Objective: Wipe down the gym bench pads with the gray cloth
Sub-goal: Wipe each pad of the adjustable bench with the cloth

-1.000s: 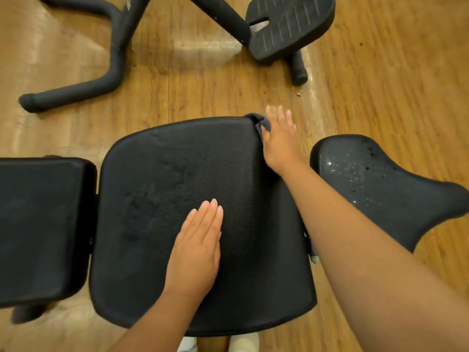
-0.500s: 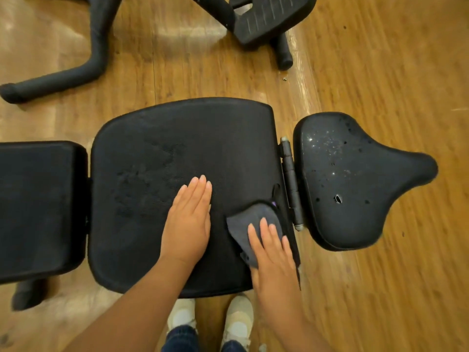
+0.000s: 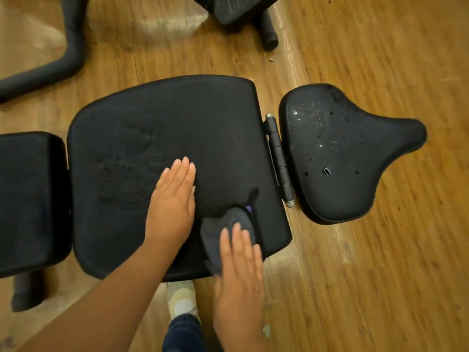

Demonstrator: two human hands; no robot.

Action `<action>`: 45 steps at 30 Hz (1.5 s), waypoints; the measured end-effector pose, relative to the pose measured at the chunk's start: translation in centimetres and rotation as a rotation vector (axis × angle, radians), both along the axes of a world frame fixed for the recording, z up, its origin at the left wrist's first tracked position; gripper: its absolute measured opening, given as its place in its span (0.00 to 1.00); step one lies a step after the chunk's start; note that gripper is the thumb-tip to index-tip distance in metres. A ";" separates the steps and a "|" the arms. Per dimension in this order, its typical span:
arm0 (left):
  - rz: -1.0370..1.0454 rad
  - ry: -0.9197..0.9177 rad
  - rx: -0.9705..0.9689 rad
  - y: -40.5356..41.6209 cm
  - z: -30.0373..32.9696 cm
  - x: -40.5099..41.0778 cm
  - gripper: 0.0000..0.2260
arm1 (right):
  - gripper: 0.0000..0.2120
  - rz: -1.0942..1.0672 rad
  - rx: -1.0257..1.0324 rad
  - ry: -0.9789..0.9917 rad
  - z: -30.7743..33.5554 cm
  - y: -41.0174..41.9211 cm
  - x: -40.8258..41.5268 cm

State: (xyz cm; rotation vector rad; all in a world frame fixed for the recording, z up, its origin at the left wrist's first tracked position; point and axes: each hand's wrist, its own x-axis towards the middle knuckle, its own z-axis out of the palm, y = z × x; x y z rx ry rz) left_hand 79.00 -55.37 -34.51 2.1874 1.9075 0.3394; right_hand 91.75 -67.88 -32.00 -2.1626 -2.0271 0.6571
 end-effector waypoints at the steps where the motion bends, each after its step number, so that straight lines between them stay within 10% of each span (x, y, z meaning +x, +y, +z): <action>1: 0.002 0.002 -0.007 -0.1 0.1 0.1 0.21 | 0.42 -0.061 -0.021 -0.005 -0.2 0.5 1.4; 15: 0.023 -0.021 -0.039 -0.1 0.0 0.5 0.21 | 0.27 -0.076 0.063 0.170 -2.1 20.5 5.6; 24: 0.028 -0.038 -0.045 -0.2 0.1 0.4 0.21 | 0.25 0.050 0.186 -0.056 -2.1 32.4 0.6; 34: 0.006 -0.091 -0.021 -0.2 -0.1 0.0 0.22 | 0.27 0.679 0.244 -0.128 -1.4 30.2 -7.4; 45: 0.012 -0.027 0.022 -0.2 -0.3 0.2 0.20 | 0.28 0.278 0.139 0.058 -2.1 22.1 1.8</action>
